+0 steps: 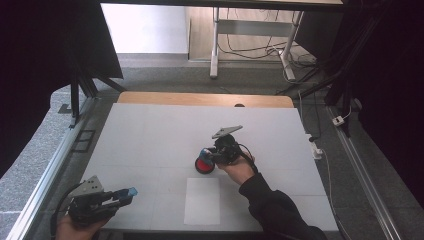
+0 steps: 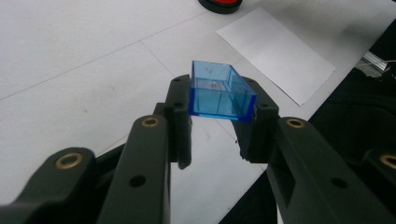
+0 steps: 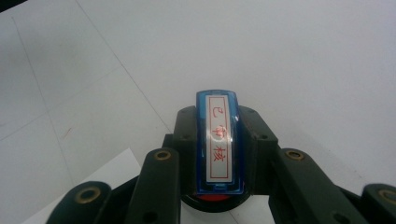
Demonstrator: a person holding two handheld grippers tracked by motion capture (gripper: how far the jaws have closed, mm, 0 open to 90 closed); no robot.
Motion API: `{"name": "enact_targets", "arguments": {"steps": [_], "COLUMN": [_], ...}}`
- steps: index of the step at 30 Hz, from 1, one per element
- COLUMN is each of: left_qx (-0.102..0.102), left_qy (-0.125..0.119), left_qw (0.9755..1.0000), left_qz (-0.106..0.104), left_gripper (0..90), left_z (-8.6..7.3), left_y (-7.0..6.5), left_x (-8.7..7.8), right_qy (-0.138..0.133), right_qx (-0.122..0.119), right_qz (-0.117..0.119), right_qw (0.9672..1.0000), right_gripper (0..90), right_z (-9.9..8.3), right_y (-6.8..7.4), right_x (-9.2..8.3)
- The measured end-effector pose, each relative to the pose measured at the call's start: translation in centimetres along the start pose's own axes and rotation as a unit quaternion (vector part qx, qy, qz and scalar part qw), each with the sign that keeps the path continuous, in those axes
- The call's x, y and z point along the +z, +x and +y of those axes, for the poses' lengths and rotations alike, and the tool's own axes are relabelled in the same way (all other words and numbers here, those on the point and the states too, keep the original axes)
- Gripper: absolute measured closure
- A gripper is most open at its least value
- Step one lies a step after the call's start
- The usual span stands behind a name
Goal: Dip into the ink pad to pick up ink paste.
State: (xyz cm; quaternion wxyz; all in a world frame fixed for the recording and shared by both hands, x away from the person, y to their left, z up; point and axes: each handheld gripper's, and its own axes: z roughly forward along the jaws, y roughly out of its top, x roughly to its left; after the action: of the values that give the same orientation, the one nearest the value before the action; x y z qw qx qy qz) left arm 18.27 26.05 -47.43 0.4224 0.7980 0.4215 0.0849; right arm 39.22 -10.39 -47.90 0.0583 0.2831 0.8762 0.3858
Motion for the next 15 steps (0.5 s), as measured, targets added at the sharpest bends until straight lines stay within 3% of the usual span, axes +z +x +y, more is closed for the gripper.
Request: {"name": "enact_targets", "arguments": {"steps": [15], "left_qx": [-0.001], "left_qy": [0.0], "left_qw": [1.0], "left_qz": [-0.001], "left_gripper": [67.8], "left_z": [0.0], "left_y": [0.02], "left_x": [0.0], "right_qy": [0.011], "right_qx": [0.017], "right_qz": [0.004], "right_qw": [0.9998], "right_gripper": [71.4], "right_z": [-0.42], "right_y": [-0.58], "right_x": [0.91]}}
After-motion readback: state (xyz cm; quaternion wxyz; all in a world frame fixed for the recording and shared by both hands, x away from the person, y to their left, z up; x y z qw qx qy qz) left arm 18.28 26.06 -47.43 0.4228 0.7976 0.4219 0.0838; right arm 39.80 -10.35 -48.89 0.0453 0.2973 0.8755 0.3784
